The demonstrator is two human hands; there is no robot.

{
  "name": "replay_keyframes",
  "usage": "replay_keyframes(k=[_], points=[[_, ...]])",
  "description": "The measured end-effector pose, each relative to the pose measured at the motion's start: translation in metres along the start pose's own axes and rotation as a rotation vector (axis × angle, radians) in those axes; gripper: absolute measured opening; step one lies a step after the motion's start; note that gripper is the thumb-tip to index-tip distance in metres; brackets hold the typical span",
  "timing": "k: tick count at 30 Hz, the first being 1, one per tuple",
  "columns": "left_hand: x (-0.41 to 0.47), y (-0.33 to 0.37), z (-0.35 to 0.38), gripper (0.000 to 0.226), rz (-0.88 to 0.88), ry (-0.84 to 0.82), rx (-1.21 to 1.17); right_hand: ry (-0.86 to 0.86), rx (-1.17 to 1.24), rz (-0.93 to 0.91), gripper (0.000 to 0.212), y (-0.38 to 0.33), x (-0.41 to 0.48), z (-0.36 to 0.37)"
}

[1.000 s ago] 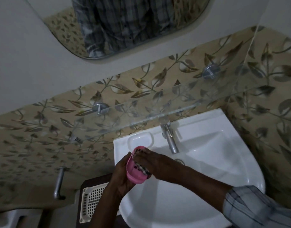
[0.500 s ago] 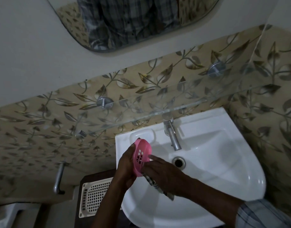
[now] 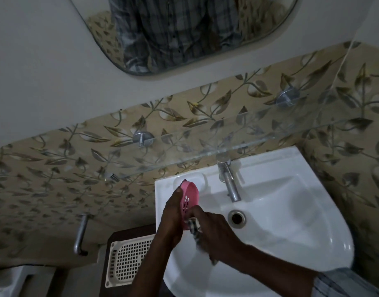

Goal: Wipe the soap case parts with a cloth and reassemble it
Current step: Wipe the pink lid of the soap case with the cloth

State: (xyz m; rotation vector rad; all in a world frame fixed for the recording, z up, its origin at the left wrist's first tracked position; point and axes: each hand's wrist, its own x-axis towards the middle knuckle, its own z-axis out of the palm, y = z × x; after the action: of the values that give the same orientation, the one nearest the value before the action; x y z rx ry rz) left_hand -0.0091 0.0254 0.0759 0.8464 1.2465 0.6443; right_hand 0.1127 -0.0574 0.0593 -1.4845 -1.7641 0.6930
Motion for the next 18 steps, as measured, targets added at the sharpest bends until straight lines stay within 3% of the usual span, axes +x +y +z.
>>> replay_keyframes(k=[4, 7, 9, 13, 18], points=[[-0.006, -0.014, 0.012, 0.040, 0.209, -0.019, 0.108, 0.203, 0.688, 0.519, 0.021, -0.007, 0.017, -0.004], [-0.005, -0.020, 0.006, 0.059, 0.404, -0.002, 0.241, 0.258, 1.097, 0.710, 0.020, 0.001, 0.026, -0.012], [-0.003, -0.027, 0.005, 0.066, 0.411, -0.043, 0.210, 0.266, 1.276, 0.731, 0.017, 0.004, 0.029, -0.020], [-0.004, -0.026, -0.003, 0.085, 0.392, -0.115, 0.264, 0.164, 1.043, 0.607, 0.051, 0.016, 0.029, -0.031], [0.003, 0.012, -0.030, 0.053, 0.336, -0.146, 0.570, 0.006, 0.700, 0.486, 0.049, 0.023, 0.030, -0.052]])
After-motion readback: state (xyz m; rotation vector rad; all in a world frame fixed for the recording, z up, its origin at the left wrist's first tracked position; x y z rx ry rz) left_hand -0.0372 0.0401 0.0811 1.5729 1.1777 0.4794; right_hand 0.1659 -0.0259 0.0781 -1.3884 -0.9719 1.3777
